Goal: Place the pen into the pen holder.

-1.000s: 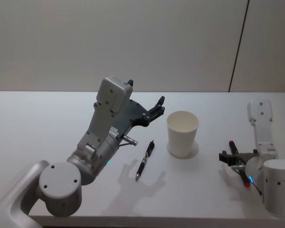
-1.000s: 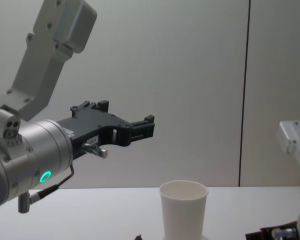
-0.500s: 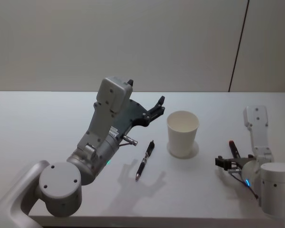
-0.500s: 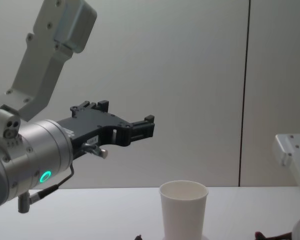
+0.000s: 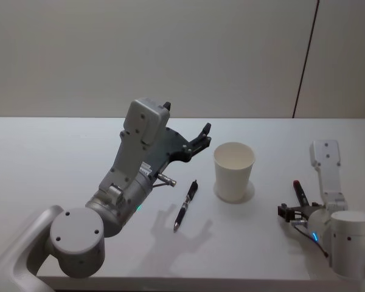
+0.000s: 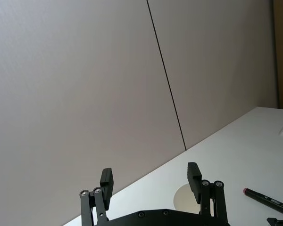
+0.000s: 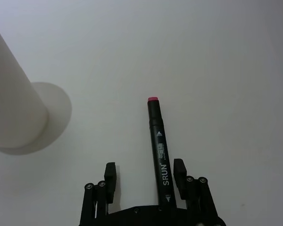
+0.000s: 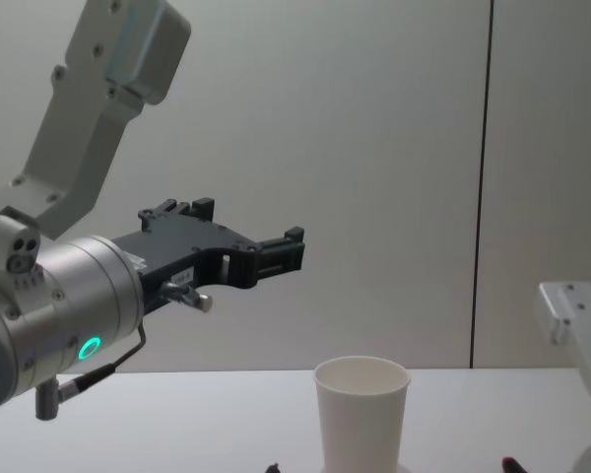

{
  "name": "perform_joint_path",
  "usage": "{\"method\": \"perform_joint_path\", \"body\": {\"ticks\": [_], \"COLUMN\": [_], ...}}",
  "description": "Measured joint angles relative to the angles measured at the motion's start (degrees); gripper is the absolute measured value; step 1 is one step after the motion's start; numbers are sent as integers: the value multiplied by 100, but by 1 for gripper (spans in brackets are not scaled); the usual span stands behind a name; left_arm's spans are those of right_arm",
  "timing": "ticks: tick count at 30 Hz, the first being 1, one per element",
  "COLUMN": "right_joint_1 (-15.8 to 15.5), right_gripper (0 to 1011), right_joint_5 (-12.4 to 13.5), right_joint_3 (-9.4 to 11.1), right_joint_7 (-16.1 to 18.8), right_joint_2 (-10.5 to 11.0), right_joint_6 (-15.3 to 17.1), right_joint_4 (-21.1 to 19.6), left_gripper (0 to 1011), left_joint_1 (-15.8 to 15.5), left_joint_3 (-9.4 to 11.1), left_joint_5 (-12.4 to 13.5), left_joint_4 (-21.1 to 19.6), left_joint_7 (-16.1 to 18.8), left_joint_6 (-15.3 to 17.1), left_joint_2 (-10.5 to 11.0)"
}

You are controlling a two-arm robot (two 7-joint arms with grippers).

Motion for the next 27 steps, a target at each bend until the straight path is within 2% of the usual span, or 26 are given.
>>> {"method": "perform_joint_path", "body": {"ticks": [2, 3, 8, 9, 12, 13, 17, 18, 21, 27], "right_joint_1": [7, 11, 39, 43, 46, 47, 46, 42, 30, -23], "right_gripper": [774, 714, 576, 515, 456, 390, 289, 229, 173, 173], "right_joint_5": [-1, -1, -3, -4, -6, -7, -19, -25, -48, -115], "right_joint_3": [9, 13, 42, 53, 68, 72, 87, 94, 101, 106], "right_joint_7": [-9, -15, -44, -52, -62, -64, -72, -73, -74, -69], "right_joint_2": [-5, -7, -22, -25, -32, -32, -34, -34, -33, -19], "right_joint_6": [-8, -13, -47, -59, -83, -86, -114, -124, -151, -245], "right_joint_4": [33, 49, 141, 163, 193, 199, 219, 222, 220, 144], "left_gripper": [1003, 1003, 1003, 1003, 1003, 1003, 1003, 1003, 1003, 1003], "left_joint_1": [0, 0, 0, 0, 0, 0, 0, 0, 0, 0], "left_joint_3": [0, 0, 0, 0, 0, 0, 0, 0, 0, 0], "left_joint_5": [0, 0, 0, 0, 0, 0, 0, 0, 0, 0], "left_joint_4": [0, 0, 0, 0, 0, 0, 0, 0, 0, 0], "left_joint_7": [0, 0, 0, 0, 0, 0, 0, 0, 0, 0], "left_joint_6": [0, 0, 0, 0, 0, 0, 0, 0, 0, 0], "left_joint_2": [0, 0, 0, 0, 0, 0, 0, 0, 0, 0]}}
